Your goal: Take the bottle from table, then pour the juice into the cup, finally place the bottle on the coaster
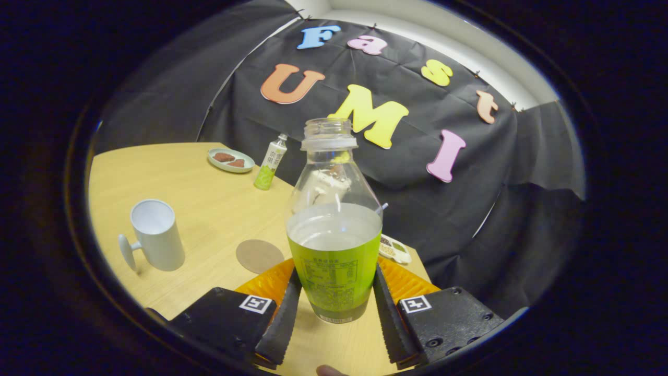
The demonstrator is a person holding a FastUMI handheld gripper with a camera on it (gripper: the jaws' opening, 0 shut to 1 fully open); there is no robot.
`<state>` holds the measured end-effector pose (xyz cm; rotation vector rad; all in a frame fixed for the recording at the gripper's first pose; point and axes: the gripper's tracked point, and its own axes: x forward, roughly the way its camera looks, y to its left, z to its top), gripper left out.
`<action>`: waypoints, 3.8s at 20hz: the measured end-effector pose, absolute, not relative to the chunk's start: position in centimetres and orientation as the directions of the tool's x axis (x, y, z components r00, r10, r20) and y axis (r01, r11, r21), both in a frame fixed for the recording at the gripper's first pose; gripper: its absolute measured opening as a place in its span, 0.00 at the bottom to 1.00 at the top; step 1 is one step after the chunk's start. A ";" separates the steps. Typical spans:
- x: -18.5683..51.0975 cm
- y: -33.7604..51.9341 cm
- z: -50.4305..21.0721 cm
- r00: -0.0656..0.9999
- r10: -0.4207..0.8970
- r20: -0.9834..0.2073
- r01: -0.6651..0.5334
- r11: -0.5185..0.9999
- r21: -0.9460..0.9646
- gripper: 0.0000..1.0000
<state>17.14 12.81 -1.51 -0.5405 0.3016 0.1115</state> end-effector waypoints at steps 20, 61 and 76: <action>17.2 19.6 -2.5 0.993 0.008 -0.114 -0.109 0.365 -0.925 0.75; 17.5 22.1 0.7 0.995 0.066 0.072 0.081 -0.146 -0.986 0.75; 17.3 21.8 2.8 0.991 0.067 0.114 0.125 -0.200 -0.972 0.74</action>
